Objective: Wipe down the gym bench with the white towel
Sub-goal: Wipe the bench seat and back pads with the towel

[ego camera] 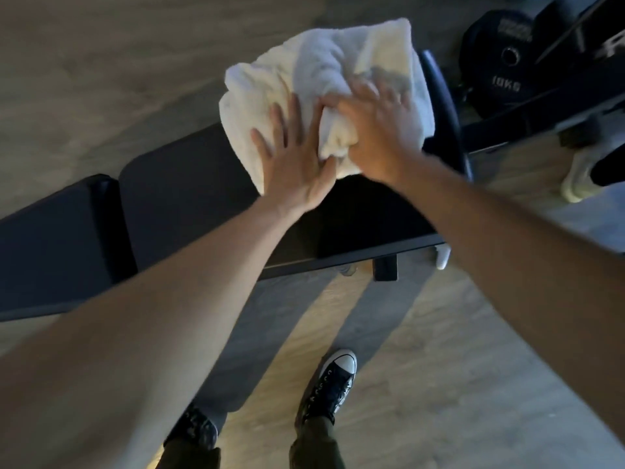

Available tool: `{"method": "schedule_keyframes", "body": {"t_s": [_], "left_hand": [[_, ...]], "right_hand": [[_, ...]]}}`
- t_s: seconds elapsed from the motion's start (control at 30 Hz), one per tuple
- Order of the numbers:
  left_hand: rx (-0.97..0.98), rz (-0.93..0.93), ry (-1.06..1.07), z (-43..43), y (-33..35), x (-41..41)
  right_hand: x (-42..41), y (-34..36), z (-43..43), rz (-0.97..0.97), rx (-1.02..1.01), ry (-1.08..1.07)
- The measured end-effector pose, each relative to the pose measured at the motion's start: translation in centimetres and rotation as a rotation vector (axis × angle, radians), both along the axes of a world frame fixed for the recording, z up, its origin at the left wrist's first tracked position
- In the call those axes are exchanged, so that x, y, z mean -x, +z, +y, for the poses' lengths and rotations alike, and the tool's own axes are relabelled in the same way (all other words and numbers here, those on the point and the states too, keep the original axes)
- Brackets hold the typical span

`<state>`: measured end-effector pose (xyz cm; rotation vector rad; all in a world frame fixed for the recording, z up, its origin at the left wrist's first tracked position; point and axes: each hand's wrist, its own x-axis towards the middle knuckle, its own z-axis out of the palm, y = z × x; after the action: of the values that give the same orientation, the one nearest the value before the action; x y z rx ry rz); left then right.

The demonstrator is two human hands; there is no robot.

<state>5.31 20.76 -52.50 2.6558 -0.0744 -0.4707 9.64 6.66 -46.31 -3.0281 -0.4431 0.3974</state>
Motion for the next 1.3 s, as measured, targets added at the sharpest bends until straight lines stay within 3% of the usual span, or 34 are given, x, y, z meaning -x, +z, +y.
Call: {"method": "schedule_keyframes", "body": {"t_s": [0.17,0.43,0.57,0.7,1.07,1.3], "left_hand": [[0.030,-0.216,-0.065,-0.1,-1.5,6.4],[0.044,-0.248,-0.152,0.4,-2.0,13.4],[0.029,-0.255,-0.172,0.3,-2.0,14.6],[0.048,-0.245,-0.184,-0.4,-1.3,11.5],[0.004,-0.075,-0.091,-5.6,1.5,-2.6],[-0.022,0.081,-0.052,-7.3,3.6,-6.7]], "right_hand": [[8.1,-1.0,-1.5,-0.088,-0.066,-0.077],[17.4,-2.3,-1.2,-0.155,-0.118,-0.227],[19.4,-2.3,-2.3,-0.221,-0.188,-0.199],[16.6,-2.2,-4.9,-0.263,-0.139,-0.133],[-0.1,1.7,-8.6,-0.041,0.030,-0.036],[-3.5,2.7,-8.6,0.055,-0.055,-0.101]]}}
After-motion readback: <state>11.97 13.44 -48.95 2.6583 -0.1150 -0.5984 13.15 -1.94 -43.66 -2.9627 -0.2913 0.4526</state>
